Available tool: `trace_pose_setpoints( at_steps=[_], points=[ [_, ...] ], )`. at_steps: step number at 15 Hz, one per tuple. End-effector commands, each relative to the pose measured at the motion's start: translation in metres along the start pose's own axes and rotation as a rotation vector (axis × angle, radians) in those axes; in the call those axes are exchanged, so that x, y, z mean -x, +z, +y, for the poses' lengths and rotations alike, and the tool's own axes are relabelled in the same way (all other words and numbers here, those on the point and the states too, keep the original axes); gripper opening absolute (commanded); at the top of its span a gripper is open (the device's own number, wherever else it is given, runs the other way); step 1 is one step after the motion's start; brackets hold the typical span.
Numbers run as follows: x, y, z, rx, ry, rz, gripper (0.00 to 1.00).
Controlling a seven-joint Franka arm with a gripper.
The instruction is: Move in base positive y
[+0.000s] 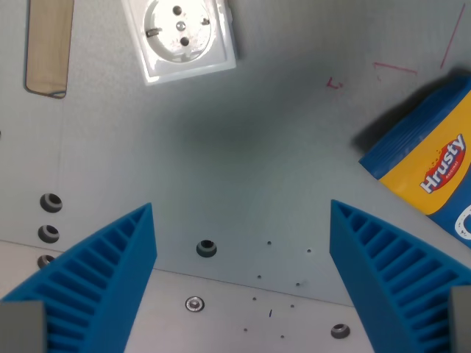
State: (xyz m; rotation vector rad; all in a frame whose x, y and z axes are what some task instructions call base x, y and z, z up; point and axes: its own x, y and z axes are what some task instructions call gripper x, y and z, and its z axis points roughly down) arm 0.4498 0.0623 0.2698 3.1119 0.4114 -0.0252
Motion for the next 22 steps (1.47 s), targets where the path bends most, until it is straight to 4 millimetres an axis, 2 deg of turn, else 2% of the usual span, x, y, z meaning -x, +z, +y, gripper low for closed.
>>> trace_pose_setpoints(
  at_steps=[1,22],
  points=[
    [-0.003,-0.002,-0.005,0.001,0.0,0.004,1.0],
    [-0.06,-0.002,-0.11,0.001,0.0,0.004,1.0]
  ],
)
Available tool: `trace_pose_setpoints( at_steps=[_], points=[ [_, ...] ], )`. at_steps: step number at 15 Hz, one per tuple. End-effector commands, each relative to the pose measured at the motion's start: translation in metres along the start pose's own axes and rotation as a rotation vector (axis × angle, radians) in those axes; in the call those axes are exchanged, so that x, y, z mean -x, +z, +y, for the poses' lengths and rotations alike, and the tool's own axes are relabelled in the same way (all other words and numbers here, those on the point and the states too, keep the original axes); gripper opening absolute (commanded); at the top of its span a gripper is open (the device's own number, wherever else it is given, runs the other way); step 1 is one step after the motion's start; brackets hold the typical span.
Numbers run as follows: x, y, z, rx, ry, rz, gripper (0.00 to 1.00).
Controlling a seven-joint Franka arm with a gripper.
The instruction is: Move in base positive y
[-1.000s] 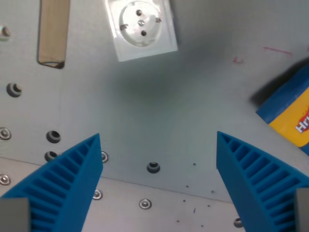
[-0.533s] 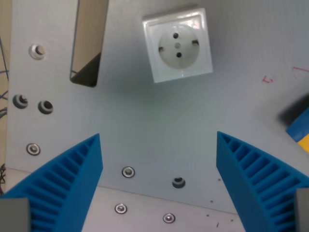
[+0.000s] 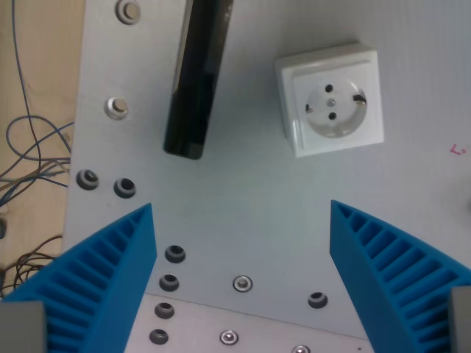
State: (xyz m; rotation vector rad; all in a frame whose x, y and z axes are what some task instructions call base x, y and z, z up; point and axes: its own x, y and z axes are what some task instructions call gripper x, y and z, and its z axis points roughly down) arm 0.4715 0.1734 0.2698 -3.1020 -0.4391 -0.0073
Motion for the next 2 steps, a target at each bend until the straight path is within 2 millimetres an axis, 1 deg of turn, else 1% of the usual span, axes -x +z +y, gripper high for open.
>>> trace_pose_setpoints(
  at_steps=[1,2],
  points=[
    [-0.0127,-0.0005,-0.0131,0.009,0.018,-0.018,1.0],
    [-0.0156,-0.0003,-0.0181,0.009,0.018,-0.018,1.0]
  ],
)
